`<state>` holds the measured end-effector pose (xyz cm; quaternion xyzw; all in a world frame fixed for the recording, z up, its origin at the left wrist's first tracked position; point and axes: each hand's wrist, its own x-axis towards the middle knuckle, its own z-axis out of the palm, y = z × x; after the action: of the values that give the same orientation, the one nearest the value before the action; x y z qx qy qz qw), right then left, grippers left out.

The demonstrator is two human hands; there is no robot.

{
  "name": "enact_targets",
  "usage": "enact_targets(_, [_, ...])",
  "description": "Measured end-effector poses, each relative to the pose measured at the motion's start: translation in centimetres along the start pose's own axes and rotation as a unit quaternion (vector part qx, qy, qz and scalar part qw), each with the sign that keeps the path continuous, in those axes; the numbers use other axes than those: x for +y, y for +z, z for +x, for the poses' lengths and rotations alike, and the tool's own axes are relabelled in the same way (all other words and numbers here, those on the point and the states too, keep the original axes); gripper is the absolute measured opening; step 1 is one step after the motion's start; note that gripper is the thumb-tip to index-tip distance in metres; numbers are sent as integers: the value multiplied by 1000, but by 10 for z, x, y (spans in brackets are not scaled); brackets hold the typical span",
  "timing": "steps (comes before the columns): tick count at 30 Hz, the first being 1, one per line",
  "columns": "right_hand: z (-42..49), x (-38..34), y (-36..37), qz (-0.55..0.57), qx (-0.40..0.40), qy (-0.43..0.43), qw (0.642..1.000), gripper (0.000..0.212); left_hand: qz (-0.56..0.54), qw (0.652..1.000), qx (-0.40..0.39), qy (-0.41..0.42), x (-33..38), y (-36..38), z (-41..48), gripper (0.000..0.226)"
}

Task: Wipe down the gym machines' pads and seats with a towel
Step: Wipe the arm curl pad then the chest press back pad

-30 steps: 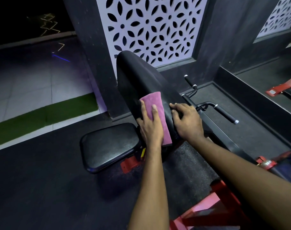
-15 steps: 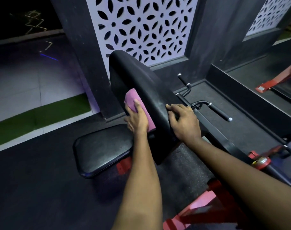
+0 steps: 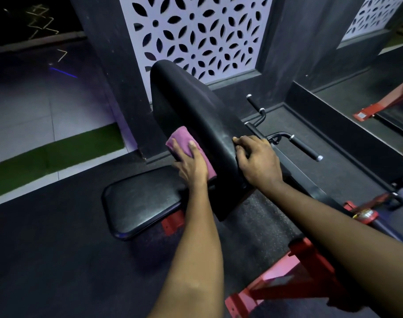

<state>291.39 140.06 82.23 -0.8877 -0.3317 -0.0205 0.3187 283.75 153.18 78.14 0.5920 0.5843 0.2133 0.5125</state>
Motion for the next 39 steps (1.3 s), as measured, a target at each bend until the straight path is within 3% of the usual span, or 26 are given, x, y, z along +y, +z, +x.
enact_targets(6, [6, -9, 4, -45, 12, -9, 999, 14, -13, 999, -37, 1, -42, 11, -46, 64])
enact_targets(11, [6, -7, 5, -47, 24, -24, 998, 13, 8, 1000, 11, -19, -24, 20, 27, 58])
enact_targets(15, [6, -7, 6, -58, 25, -28, 998, 14, -7, 999, -2, -32, -27, 23, 84, 57])
enact_targets(22, [4, -9, 8, -68, 37, -24, 997, 20, -47, 996, -52, -59, -119, 40, 18, 63])
enact_targets(29, [4, -9, 7, -73, 29, -24, 997, 18, -12, 994, -38, -102, -121, 46, 63, 60])
enact_targets(34, [4, -9, 5, -67, 27, -23, 997, 21, -48, 996, -70, -26, -126, 37, 18, 56])
enact_targets(37, [5, -10, 4, -71, 22, -25, 997, 20, -80, 993, -42, 71, -102, 29, 12, 82])
enact_targets(39, [6, -9, 5, -65, 20, -26, 997, 16, -79, 988, -21, 131, -76, 24, 13, 79])
